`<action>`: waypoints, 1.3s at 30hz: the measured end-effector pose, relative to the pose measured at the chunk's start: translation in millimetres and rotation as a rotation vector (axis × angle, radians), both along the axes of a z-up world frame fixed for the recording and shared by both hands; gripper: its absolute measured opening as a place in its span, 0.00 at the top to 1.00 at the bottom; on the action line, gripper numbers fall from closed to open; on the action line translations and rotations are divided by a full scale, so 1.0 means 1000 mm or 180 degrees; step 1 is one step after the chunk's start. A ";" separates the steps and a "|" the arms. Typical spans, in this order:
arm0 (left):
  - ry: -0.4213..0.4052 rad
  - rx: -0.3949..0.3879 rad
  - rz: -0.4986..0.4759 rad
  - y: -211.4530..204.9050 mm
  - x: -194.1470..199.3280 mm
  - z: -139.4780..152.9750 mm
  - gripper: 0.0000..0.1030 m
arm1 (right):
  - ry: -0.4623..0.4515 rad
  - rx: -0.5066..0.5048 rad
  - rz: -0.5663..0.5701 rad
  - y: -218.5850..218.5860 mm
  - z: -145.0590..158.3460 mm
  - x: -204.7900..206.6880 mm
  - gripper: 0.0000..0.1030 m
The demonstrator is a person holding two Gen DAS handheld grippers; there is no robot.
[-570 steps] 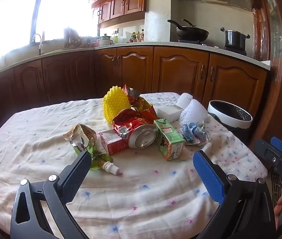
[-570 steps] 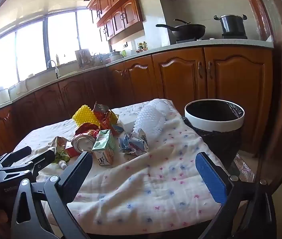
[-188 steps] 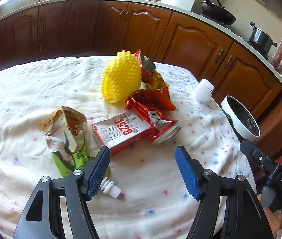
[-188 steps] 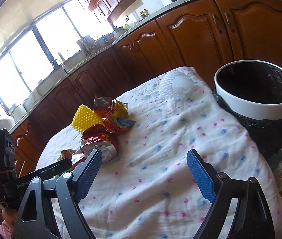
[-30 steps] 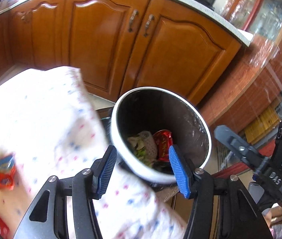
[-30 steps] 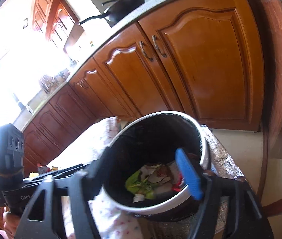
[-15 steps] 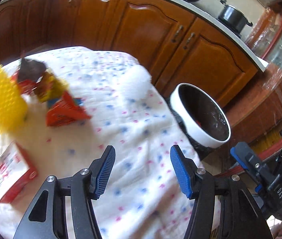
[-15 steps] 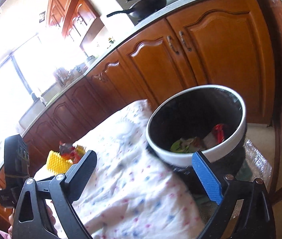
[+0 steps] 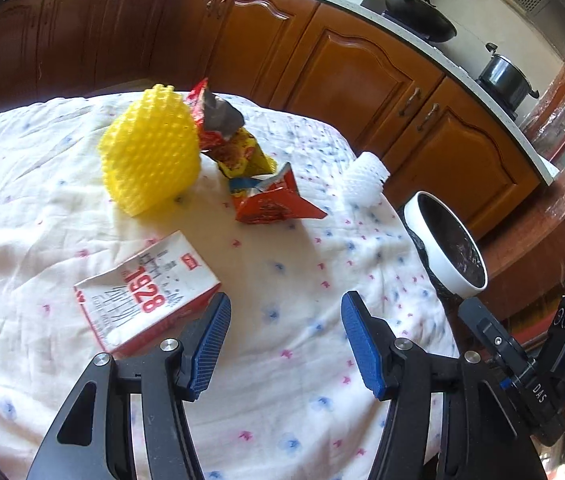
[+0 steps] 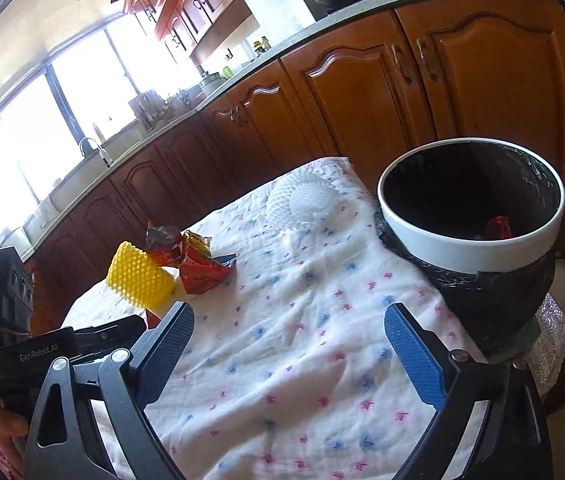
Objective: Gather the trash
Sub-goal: 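Move both tools back toward the red printed box on the table, then grasp the white milk carton with the left gripper while the right grasps the red box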
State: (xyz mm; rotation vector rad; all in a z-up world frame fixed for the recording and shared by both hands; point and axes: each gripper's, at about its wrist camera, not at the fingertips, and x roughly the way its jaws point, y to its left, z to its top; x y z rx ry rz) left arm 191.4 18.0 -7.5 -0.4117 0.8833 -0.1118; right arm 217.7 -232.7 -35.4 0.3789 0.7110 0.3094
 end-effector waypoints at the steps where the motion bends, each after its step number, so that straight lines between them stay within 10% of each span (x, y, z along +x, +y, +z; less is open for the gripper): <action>1: -0.0008 0.0000 0.0035 0.005 -0.003 0.001 0.44 | -0.0010 0.0013 0.0037 0.004 0.000 0.000 0.06; 17: -0.0034 0.0118 0.0368 0.060 -0.023 0.008 0.41 | 0.0122 0.0093 0.0394 0.053 -0.001 0.018 0.06; 39: 0.0194 0.0845 -0.0923 0.045 0.025 -0.027 0.24 | 0.0325 -0.0064 0.0878 0.122 -0.019 0.101 0.21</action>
